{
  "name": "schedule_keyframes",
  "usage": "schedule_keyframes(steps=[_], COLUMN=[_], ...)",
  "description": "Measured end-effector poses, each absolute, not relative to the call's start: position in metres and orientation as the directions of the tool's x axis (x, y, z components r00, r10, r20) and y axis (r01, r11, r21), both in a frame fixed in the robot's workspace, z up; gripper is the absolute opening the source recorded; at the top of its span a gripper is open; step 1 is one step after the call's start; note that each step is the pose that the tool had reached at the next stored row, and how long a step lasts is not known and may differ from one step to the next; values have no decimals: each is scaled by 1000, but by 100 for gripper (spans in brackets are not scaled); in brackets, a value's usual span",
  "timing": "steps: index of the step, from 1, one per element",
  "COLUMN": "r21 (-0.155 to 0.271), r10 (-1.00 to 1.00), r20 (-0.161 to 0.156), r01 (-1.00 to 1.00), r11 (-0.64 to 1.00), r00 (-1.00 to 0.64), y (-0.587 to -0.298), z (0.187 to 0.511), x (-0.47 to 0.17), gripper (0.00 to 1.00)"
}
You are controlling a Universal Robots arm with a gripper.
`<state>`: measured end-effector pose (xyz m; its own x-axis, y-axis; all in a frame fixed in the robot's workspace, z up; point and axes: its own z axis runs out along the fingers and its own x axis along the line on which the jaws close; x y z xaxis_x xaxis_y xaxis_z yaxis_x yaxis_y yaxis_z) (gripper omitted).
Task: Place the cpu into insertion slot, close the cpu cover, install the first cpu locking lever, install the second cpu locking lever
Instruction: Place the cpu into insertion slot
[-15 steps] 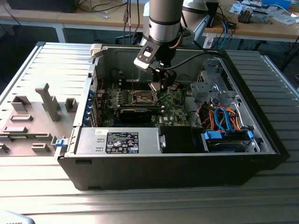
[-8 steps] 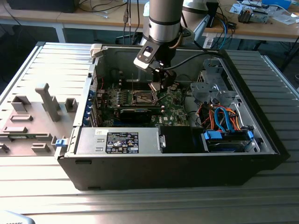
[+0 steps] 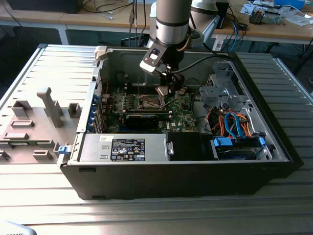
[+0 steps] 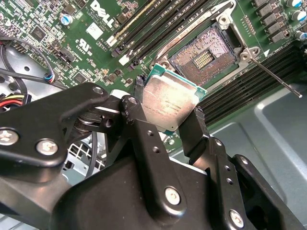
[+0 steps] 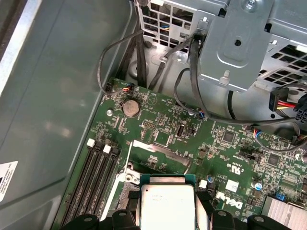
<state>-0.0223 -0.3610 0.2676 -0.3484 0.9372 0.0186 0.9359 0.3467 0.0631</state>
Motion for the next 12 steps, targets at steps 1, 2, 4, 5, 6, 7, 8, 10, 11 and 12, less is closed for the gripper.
schedule_keyframes(steps=[1, 2, 4, 5, 6, 7, 8, 10, 11, 12], r21=[63, 63, 63, 63, 63, 63, 63, 63, 63, 63], r10=[938, 938, 938, 939, 939, 939, 939, 940, 940, 940], r20=[19, 19, 19, 19, 19, 19, 19, 19, 19, 19], r01=[936, 937, 937, 937, 938, 938, 938, 939, 939, 939], r11=[346, 344, 343, 343, 342, 341, 341, 339, 338, 338], r00=[-347, -346, -345, -344, -344, -343, -342, -341, -340, -340], y=[-361, -361, -361, -361, -361, -361, -361, -361, -361, -361], z=[268, 267, 267, 267, 267, 267, 267, 267, 267, 267], x=[-22, -22, -22, -22, -22, -22, -22, -22, -22, -22], gripper=[54, 54, 54, 54, 54, 54, 54, 54, 54, 54])
